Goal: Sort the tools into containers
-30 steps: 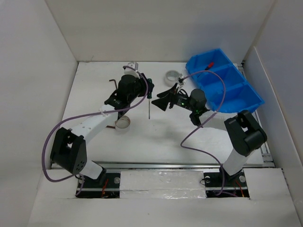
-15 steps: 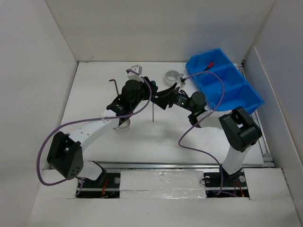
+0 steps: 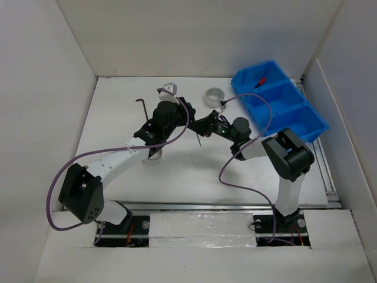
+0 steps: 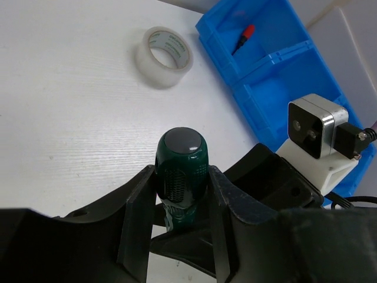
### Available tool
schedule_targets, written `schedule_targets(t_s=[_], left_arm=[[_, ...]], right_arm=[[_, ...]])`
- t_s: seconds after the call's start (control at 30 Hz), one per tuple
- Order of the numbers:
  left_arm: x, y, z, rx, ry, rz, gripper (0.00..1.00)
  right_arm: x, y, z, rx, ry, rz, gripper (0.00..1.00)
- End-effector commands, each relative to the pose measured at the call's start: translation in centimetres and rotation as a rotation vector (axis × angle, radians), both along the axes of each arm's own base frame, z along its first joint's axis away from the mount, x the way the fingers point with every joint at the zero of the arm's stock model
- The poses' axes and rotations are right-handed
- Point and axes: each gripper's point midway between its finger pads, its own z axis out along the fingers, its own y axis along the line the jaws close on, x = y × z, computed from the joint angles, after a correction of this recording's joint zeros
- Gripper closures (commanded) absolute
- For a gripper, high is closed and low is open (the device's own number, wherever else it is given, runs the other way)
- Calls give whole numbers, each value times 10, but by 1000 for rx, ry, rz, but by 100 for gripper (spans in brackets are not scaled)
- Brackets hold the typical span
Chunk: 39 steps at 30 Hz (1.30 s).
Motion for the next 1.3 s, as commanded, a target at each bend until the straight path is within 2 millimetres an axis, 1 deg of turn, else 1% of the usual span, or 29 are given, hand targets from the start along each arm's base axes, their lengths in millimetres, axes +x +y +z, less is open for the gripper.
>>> schedule_targets(t_s=[0.0,0.1,0.13,0.2,0.23,0.3,0.4,0.43,0.47,0.53,0.57,0.63,0.67,0.7,0.73,0.8,0.83,0.9,0.93,0.97,1.0,1.03,1.07,1.1,1.13,1.17,1.2,1.23,1.27], left_arm=[[2,-3,26,-40,-75,3,100],[3,0,26,-26,-77,10,99],[3,1,25,-20,-76,15,79],[4,5,23,-7,-70,35,62],[5,7,24,-2,-69,49,46],[7,15,23,20,-63,85,40],[8,19,32,52,-72,97,34],[10,19,43,49,-83,101,28],[9,21,39,70,-64,107,27],[10,21,50,68,-68,112,21],[8,24,49,78,-54,112,19],[4,27,50,80,-47,117,15],[-4,29,53,82,-45,117,15],[-8,34,53,94,-47,143,14],[-11,48,54,106,-52,191,14],[-25,49,50,137,-45,192,14],[-30,51,41,165,-36,194,14],[-41,60,38,190,-41,224,13],[-50,57,24,213,-27,216,13],[-57,57,26,206,-38,216,13],[-61,57,24,207,-40,219,13],[-67,55,12,217,-28,205,13],[-75,46,15,201,-40,174,13],[-78,44,12,201,-41,164,13],[-79,47,3,221,-32,165,13],[-81,44,1,223,-34,157,13],[-80,48,-3,236,-37,174,13],[-80,51,-12,254,-30,184,13],[-80,51,-15,267,-28,187,13]], right_arm=[[-9,-9,55,199,-231,-13,100],[-11,-8,51,220,-228,4,100],[-12,-9,51,224,-228,5,100],[-15,-11,51,235,-245,4,100],[-14,-11,52,241,-245,-3,100],[-10,-14,51,235,-235,-8,100],[-5,-18,53,232,-239,-24,100],[-4,-18,54,234,-240,-28,100],[-3,-17,52,230,-234,-27,100],[3,-18,47,214,-214,-33,100],[4,-18,48,213,-216,-36,100],[20,-30,50,206,-208,-80,100],[29,-35,58,216,-208,-96,100],[43,-47,62,209,-185,-134,100],[59,-54,61,207,-124,-184,100],[81,-71,83,236,-111,-268,100],[97,-87,92,261,-100,-347,100],[116,-100,97,267,-67,-421,100],[130,-112,115,290,-80,-470,100],[139,-118,121,295,-74,-500,100],[151,-118,115,272,-23,-526,100],[166,-130,131,295,-30,-590,100],[178,-141,134,300,-21,-636,100],[189,-144,128,280,23,-675,100],[204,-161,130,294,44,-762,100],[219,-174,138,316,54,-826,100],[229,-176,129,291,96,-860,100],[237,-187,130,295,103,-901,100],[245,-194,142,327,94,-943,100]])
